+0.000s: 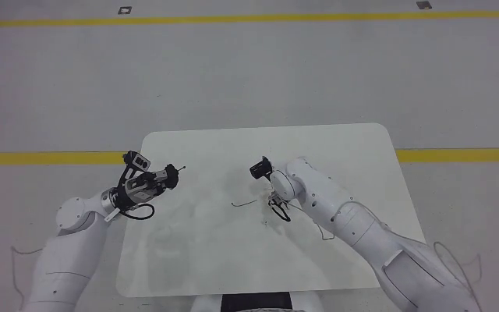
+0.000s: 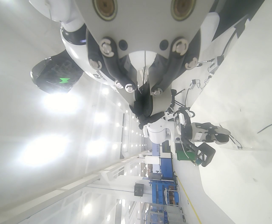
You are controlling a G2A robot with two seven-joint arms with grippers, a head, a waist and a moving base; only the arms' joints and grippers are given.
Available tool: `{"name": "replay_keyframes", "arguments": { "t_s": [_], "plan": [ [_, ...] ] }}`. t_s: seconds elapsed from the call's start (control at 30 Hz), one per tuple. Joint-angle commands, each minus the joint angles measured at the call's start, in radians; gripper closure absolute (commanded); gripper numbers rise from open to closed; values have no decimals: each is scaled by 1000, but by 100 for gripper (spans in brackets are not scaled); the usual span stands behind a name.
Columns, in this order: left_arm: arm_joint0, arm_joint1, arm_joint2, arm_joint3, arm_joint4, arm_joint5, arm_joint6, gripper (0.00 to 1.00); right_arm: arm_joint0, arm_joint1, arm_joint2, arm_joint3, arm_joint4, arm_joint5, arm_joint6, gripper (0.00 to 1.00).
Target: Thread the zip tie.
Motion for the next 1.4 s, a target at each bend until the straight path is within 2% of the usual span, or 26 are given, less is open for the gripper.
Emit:
{"name": "replay_keyframes", "arguments": {
  "t_s": [0.0, 0.47, 0.77, 0.9, 1.13, 1.37],
  "plan": [
    [0, 0, 0, 0, 0, 0, 0, 100, 4, -6, -4, 16, -2, 2, -5, 91],
    [0, 0, 0, 0, 0, 0, 0, 100, 27, -43, -18, 99, -3, -7, -15, 91],
    [0, 0, 0, 0, 0, 0, 0, 100, 10, -38, -17, 43, -95, -28, 2, 80],
    [0, 0, 0, 0, 0, 0, 0, 100, -5, -34, -8, 23, -122, -29, 17, 80],
    [0, 0, 0, 0, 0, 0, 0, 100, -21, -35, 20, 39, -105, -45, 9, 82],
    [0, 0, 0, 0, 0, 0, 0, 100, -24, -41, 39, 64, -88, -59, -3, 91]
  ]
}}
